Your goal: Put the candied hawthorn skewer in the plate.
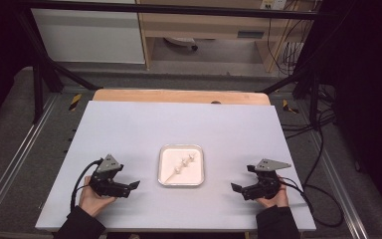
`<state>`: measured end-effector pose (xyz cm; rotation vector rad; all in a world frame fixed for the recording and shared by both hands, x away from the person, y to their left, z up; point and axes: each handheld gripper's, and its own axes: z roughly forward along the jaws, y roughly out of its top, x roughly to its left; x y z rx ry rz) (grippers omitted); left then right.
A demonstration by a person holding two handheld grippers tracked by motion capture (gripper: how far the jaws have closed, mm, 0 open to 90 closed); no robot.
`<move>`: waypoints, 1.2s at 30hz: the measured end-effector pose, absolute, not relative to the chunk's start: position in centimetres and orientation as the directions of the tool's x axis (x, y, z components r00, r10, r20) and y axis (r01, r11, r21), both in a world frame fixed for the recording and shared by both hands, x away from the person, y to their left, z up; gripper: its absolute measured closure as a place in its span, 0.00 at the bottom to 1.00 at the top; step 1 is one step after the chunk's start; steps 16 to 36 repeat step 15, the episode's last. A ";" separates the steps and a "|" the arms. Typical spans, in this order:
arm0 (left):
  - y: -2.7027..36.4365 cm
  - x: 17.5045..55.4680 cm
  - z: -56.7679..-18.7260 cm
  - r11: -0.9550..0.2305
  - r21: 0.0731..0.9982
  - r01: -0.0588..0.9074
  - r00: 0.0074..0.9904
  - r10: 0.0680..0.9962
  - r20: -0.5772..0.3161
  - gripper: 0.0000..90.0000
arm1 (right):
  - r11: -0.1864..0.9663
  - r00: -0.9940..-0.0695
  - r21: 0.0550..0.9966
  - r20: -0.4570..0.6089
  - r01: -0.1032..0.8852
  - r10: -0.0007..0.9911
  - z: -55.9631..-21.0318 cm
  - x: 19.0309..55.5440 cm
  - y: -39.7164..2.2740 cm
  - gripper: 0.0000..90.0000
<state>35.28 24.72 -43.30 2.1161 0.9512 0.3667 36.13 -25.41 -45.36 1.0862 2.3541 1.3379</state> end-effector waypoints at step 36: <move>27.0 34.7 -44.8 -0.375 0.771 0.514 0.653 0.755 -0.068 0.14 | 0.325 -0.705 0.808 0.150 0.491 0.693 -45.6 36.1 -25.5 0.00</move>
